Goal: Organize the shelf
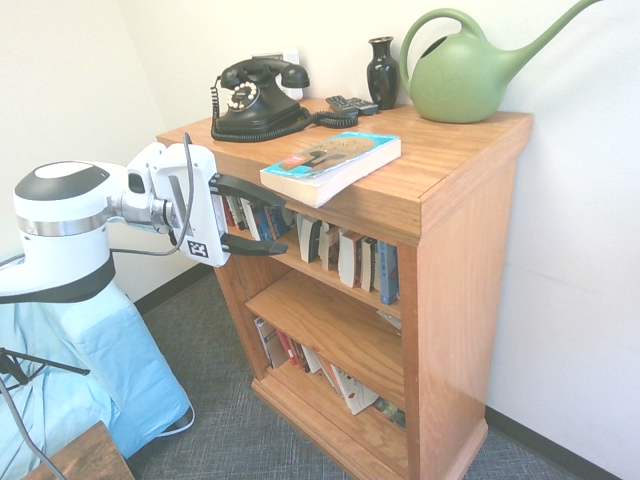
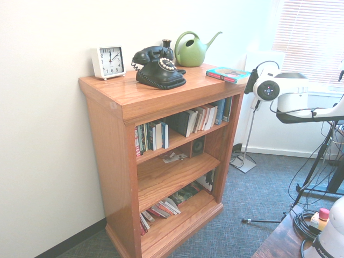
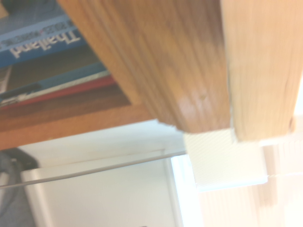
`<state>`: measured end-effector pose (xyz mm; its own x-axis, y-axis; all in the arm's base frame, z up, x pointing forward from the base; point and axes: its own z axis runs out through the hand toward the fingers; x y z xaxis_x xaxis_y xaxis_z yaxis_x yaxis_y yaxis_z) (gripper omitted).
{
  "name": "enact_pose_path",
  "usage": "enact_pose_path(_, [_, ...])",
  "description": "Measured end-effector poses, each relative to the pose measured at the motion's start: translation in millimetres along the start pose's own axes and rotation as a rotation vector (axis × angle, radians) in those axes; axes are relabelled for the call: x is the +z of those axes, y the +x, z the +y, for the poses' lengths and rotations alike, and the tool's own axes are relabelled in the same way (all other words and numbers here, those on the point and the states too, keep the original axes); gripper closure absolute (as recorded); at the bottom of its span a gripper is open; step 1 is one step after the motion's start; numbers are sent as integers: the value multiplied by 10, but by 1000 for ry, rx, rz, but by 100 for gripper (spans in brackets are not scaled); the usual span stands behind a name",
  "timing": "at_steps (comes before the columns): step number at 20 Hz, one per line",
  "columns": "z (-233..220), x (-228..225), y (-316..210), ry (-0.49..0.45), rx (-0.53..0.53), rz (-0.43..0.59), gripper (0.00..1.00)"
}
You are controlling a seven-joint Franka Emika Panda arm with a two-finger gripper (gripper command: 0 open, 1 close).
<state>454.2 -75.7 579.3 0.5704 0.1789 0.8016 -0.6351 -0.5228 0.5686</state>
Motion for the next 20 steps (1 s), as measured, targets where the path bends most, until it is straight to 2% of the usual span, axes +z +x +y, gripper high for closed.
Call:
enact_pose_path(9, [-197, -139, 301, -34, -42, 92, 0])
enact_pose_path(20, [-684, 81, 628, -39, -60, 93, 0])
